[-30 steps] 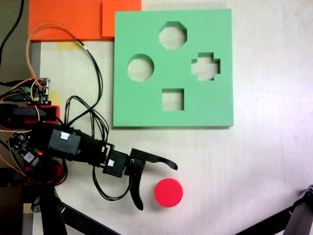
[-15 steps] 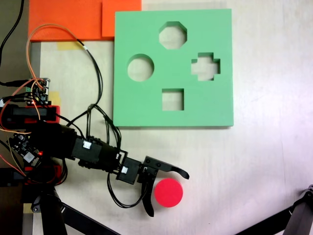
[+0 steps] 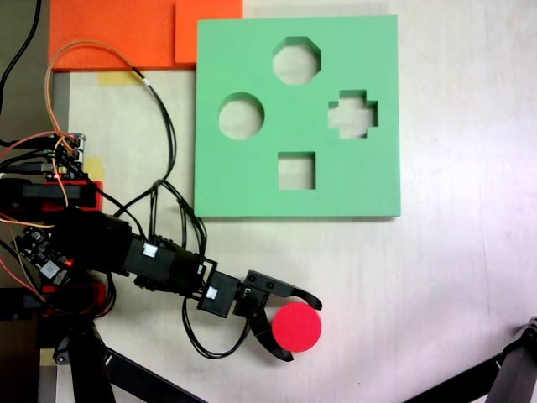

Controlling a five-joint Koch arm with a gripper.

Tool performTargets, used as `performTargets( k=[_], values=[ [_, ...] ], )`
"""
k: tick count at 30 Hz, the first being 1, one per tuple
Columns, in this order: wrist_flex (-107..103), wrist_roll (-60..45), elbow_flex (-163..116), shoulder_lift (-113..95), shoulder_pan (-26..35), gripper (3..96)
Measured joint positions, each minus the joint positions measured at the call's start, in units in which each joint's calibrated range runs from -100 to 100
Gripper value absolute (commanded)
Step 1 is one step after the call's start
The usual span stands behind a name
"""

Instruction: Put the cylinder block into the corresponding hole

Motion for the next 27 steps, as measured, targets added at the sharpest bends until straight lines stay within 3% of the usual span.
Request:
performTargets(
  k=[5, 8, 10, 21, 27],
  values=[
    [0.00, 0.00, -0.39, -0.82, 0.00, 48.9],
    [0.00, 0.24, -1.57, -2.60, -0.05, 33.5],
    [0.00, 0.73, -3.14, -4.10, -0.29, 28.7],
    [-0.10, 1.76, -5.00, -11.22, -0.44, 28.7],
    [-8.03, 1.81, -6.37, -39.12, 2.39, 28.7]
  ],
)
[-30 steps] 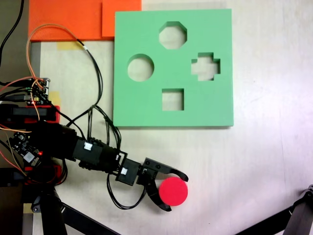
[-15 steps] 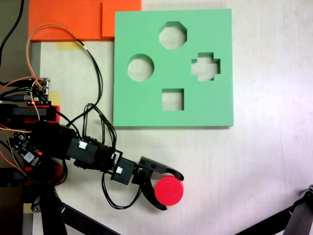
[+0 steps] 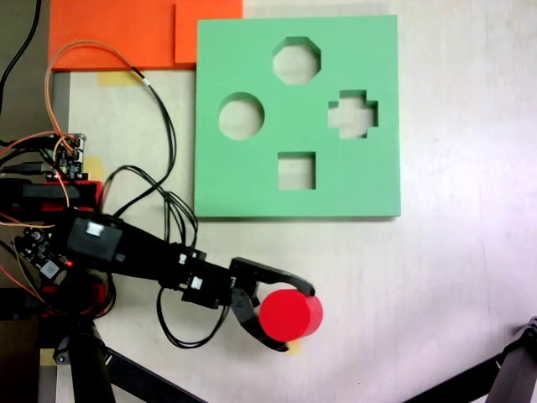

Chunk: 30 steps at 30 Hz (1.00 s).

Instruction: Put the cylinder block into the corresponding hole

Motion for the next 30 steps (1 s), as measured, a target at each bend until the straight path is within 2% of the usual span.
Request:
performTargets(
  k=[4, 5, 8, 10, 16, 30],
  values=[
    [-16.64, 0.00, 1.96, -20.93, 4.40, 28.7],
    [-21.54, 0.00, 5.10, -24.90, 7.13, 28.9],
    [-24.57, -0.05, 7.45, -27.22, 10.60, 28.9],
    [-28.49, -0.83, 11.56, -28.59, 16.02, 28.9],
    [-31.52, -2.83, 12.05, -28.59, 23.64, 29.4],
    [-32.60, -2.88, 3.33, -20.52, 31.75, 29.5]
  ],
)
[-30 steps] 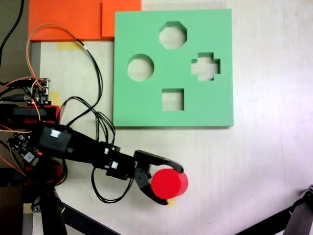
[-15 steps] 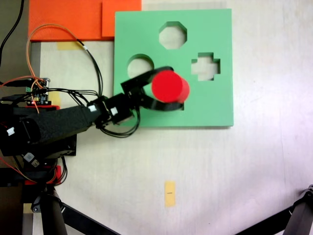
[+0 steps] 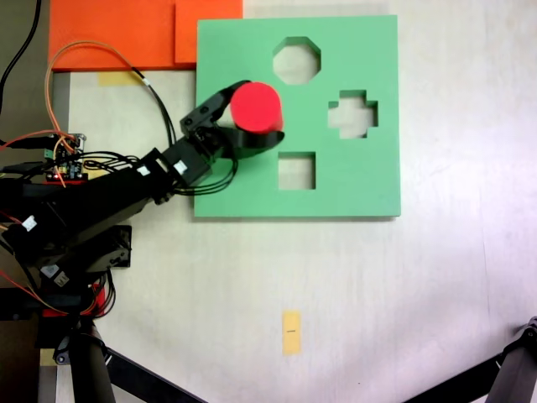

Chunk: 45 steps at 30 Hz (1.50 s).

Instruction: Put the cylinder block into the corresponding hole

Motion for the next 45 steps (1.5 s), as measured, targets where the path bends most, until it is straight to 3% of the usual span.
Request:
performTargets(
  k=[45],
  values=[
    [11.55, -0.05, -4.70, 24.90, 4.79, 33.1]
  ],
)
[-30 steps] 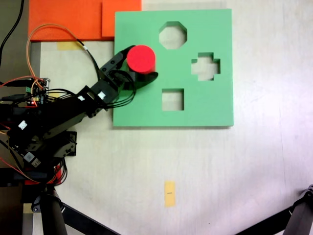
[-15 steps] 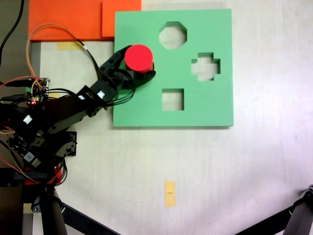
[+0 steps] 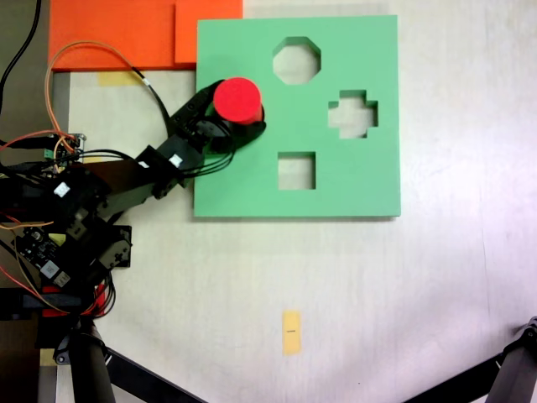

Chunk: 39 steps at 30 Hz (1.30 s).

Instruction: Put the cylinder block into the corresponding hole

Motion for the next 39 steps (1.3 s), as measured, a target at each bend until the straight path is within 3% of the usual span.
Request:
performTargets(
  k=[3, 7, 11, 16, 27, 34, 39],
  values=[
    [1.37, 0.00, 0.00, 2.46, 0.00, 38.5],
    [3.62, 0.00, 0.00, 5.34, 0.05, 54.0],
    [7.05, 0.00, 0.10, 6.70, 0.05, 56.6],
    [4.99, 0.00, 0.00, -1.92, 0.24, 79.9],
    [-38.77, -1.95, 2.06, -61.56, -0.88, 79.7],
    [-76.55, -10.84, 38.31, -72.64, -5.76, 50.9],
    [-81.64, -24.91, 40.67, -72.78, -13.38, 48.3]
  ],
)
